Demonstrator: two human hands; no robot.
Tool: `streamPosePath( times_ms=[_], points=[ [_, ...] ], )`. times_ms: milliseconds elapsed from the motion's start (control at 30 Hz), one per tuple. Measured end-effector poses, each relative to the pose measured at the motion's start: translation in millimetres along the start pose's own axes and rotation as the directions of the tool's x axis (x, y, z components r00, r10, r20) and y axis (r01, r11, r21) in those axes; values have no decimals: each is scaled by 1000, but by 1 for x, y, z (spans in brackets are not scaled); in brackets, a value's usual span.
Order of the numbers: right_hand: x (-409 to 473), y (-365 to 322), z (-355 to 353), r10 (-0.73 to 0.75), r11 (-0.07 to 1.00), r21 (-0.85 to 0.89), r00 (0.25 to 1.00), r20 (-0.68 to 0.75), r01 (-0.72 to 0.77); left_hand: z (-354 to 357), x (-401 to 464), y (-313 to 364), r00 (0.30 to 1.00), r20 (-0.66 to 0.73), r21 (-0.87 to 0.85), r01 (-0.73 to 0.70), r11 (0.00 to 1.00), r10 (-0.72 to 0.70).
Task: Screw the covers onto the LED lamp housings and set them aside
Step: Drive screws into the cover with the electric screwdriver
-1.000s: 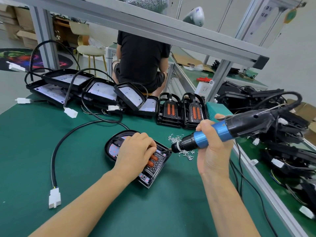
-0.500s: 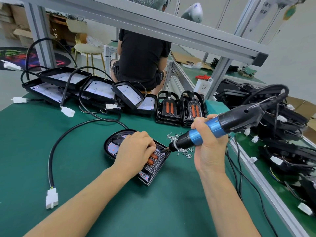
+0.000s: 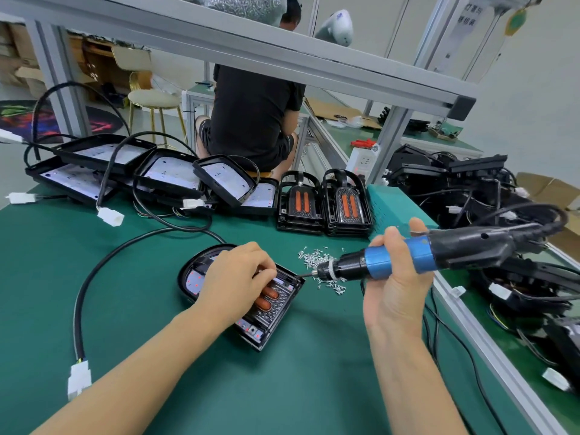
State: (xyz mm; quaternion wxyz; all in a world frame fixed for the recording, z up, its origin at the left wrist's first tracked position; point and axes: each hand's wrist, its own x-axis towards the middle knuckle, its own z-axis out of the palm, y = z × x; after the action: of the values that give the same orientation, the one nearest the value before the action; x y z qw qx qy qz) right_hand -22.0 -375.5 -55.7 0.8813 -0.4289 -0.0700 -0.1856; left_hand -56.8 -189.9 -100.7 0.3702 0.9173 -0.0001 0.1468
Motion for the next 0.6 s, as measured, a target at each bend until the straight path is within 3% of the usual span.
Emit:
streamPosePath(
  times_ms=[67,167,433,600],
  points=[
    [4,-6,-6,-42,999,-1,998,-41,42,0,7,7,1000,-19,-55,-1,998,0],
    [11,-11,-14,-66,998,-15,993,-93,65,6,29,20,993,-51,126,-96,987,103],
    [17,-13,-36,-87,995,-70,983,-162,76,51,90,46,953,304,397,-125,909,-2],
    [21,-17,-46,-91,993,-87,980,-178,77,67,102,43,910,402,528,-138,838,-104]
  ],
)
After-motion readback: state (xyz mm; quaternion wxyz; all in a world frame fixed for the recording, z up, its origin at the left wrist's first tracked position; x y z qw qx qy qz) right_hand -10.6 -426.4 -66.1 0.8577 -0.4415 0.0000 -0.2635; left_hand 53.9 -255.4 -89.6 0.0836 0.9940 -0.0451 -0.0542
